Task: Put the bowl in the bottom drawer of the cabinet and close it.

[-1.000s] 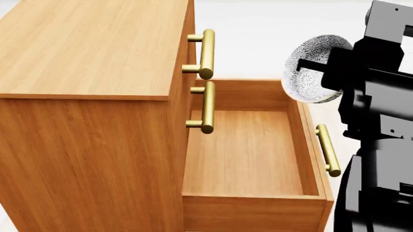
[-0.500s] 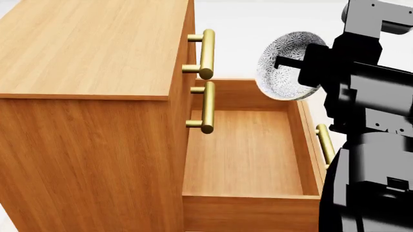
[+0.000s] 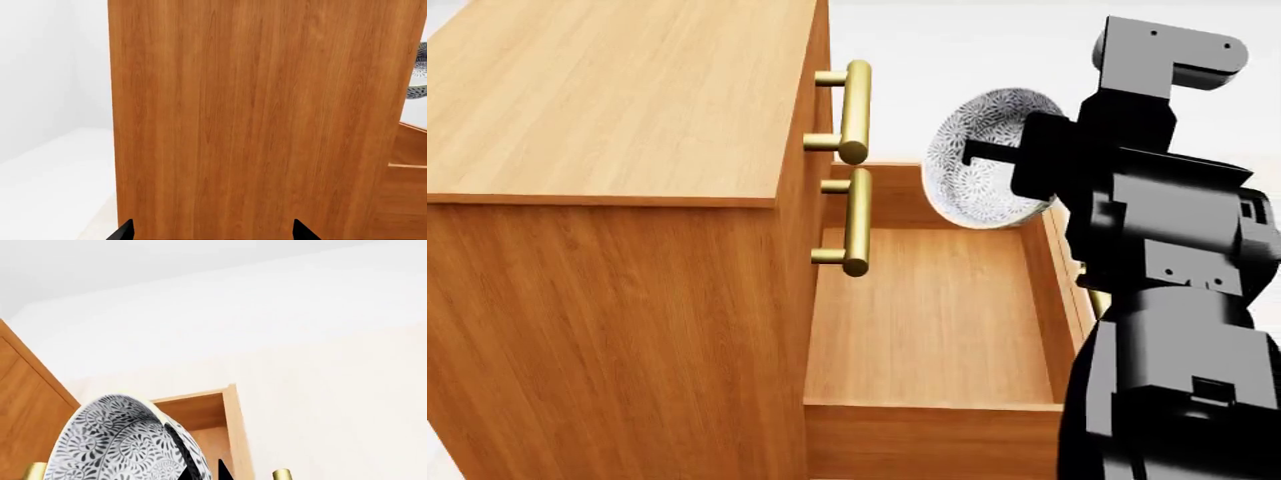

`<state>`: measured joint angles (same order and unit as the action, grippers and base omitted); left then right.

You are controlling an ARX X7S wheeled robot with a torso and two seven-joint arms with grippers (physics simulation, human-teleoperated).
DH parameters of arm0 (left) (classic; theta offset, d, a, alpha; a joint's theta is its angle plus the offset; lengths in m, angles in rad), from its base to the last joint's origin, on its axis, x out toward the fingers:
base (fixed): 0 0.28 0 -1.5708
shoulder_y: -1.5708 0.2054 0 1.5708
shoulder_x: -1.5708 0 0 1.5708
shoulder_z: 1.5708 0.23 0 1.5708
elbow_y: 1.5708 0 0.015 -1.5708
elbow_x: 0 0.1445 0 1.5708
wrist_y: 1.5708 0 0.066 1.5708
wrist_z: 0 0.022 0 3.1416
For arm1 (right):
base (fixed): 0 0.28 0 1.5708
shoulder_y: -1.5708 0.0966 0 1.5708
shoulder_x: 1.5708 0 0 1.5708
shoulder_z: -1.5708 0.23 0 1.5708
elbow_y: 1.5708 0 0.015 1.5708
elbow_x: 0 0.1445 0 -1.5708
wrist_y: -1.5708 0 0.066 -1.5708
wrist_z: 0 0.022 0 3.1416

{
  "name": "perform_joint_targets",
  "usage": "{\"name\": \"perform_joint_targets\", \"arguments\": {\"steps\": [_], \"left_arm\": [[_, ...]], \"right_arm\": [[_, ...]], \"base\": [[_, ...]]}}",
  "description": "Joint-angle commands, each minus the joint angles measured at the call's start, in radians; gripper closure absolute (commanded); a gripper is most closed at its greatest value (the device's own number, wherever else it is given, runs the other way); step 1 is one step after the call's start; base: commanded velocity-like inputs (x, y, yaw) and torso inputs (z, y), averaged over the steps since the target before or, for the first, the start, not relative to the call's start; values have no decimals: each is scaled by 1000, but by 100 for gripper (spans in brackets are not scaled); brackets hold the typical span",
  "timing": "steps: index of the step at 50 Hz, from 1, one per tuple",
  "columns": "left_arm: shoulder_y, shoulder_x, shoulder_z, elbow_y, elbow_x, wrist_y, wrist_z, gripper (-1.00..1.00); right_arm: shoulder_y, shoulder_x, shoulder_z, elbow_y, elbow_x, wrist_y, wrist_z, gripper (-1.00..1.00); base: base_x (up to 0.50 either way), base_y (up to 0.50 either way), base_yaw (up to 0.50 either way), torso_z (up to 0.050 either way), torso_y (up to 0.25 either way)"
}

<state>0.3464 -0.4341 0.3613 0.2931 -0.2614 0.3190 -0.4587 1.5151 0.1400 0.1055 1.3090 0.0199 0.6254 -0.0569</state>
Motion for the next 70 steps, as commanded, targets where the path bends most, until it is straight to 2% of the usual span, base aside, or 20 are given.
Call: {"name": "perform_joint_targets", "arguments": {"steps": [1,39,41,46,50,52,58,67,70], "left_arm": [[-2,1,2,-13,-2,11,2,-100],[0,-4,7,-9,2,14,-5,-100],[2,-16,4,33,10,-22,-21,-100],[-4,-2,10,-14,16,15,-10,-100],[-2,-17,7,35,5,-26,-21,-100],[-7,-4,12,-10,13,9,-10,-100],[-2,-19,7,30,3,-20,-19,-100],[-8,-4,14,-21,15,19,-10,-100],[-3,-19,10,29,7,-21,-22,-100]], "right_arm": [[-14,-13,8,-1,-5,-5,-14,100],[-76,-23,17,-1,-7,16,-48,100],[-78,-24,18,-1,-5,20,-56,100],[-86,-20,45,-1,12,47,-50,100],[-96,-22,43,-1,4,41,-51,100],[-98,-23,46,-1,3,45,-55,100],[-105,-27,47,-1,-1,48,-66,100],[-105,-25,63,-1,6,76,-88,100],[-109,-24,68,-1,6,77,-96,100]], "base": [[0,0,0,0,0],[0,0,0,0,1],[0,0,0,0,0],[0,0,0,0,0],[0,0,0,0,0],[0,0,0,0,0],[0,0,0,0,0],[0,0,0,0,1],[0,0,0,0,0]]}}
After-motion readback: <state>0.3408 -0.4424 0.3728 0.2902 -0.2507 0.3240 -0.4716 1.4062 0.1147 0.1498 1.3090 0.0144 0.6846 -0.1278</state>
